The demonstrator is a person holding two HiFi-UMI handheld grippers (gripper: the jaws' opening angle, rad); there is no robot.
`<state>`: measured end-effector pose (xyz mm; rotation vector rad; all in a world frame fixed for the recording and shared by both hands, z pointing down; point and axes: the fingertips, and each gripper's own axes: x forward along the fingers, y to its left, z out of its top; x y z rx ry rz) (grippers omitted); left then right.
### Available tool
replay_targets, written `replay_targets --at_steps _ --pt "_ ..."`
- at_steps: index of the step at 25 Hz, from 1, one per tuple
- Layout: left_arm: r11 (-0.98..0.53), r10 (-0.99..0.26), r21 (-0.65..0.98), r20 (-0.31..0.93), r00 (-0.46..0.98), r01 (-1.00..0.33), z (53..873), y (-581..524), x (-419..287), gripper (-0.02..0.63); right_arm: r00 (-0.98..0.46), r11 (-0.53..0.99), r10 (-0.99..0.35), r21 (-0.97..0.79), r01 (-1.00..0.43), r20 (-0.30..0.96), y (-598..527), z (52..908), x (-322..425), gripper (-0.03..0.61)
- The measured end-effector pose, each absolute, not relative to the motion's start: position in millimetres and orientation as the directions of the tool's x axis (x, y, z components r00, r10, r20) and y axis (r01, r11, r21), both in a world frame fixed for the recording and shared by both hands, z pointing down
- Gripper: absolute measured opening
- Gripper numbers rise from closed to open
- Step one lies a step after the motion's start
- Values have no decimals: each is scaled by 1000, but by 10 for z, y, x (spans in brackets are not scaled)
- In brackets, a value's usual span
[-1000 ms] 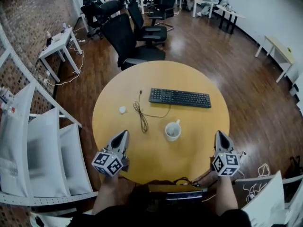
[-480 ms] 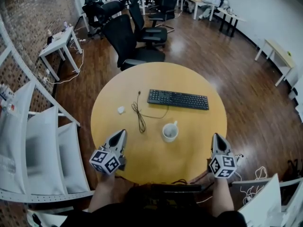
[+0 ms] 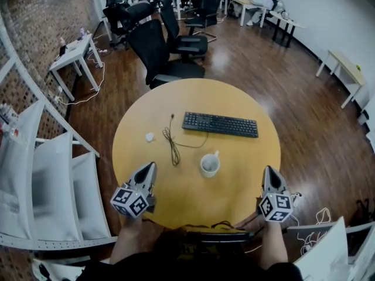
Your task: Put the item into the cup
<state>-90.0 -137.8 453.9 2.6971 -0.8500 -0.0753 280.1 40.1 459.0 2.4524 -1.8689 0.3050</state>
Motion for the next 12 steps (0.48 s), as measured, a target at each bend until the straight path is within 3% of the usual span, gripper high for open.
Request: replay_targets --at_steps 12 --pt "-772 -570 310 46 820 -554 4573 -1333 -899 -8 227 -248 -955 -92 -964 192 382 4622 2722 8"
